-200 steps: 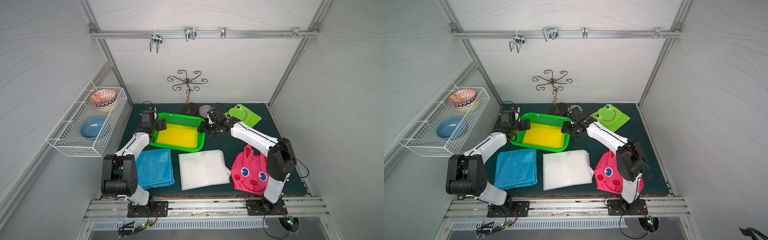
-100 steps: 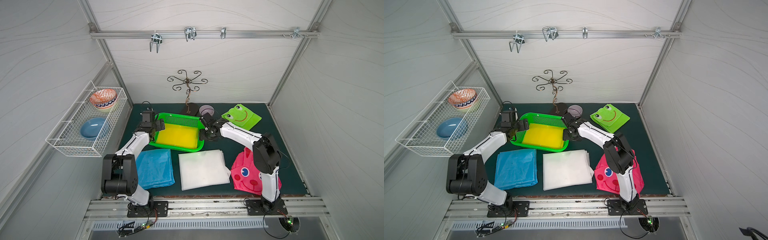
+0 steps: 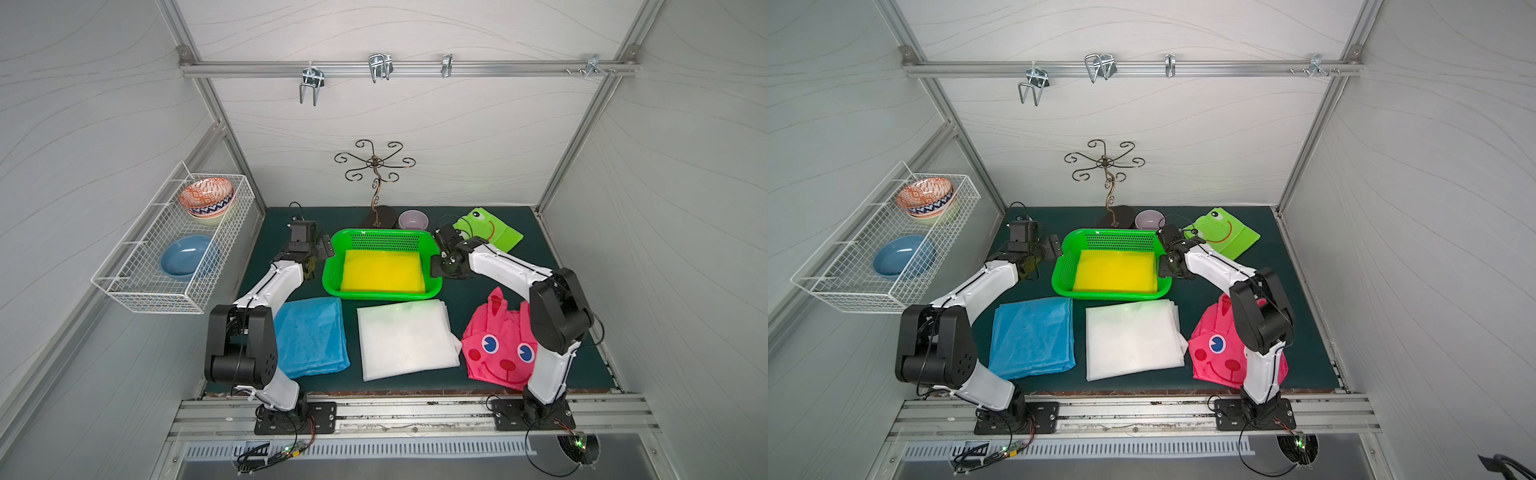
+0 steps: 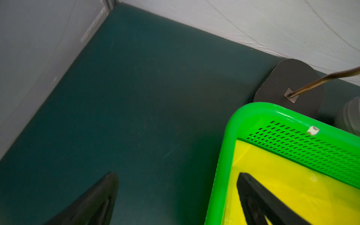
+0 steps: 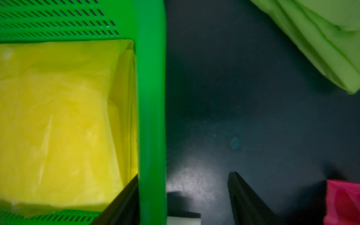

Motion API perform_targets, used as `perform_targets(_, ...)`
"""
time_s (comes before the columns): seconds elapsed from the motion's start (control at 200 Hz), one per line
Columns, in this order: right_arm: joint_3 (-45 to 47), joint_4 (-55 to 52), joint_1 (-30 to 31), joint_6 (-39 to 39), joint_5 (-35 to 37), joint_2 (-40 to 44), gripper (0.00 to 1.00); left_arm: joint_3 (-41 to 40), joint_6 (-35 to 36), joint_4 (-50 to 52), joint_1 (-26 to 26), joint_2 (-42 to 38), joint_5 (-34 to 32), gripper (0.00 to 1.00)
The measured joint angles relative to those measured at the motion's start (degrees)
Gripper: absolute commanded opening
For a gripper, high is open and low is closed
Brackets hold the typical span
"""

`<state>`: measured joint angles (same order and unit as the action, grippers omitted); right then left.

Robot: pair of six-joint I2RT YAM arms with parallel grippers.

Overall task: Put the folded raincoat in the basket
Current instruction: Move the basket to the center of the board.

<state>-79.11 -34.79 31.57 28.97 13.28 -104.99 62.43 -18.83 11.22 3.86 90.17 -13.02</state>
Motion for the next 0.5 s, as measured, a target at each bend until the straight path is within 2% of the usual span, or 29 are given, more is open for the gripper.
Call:
perform_targets(0.255,7.4,3.5,-9.4,-3.6,-1.6,7.9,0.70,0.7,-9.4,6.2,7.7,-0.1,-7.7,0.99)
perform_targets(0.395,7.9,3.3,-10.8,-4.2,-0.6,9.3,0.71,1.8,-17.1,12.5,7.9,-0.6,-7.6,1.00)
perform_targets(0.5,7.9,2.6,-10.7,-4.4,-1.0,12.1,0.71,1.9,-23.5,16.8,7.7,-2.3,-4.5,1.00)
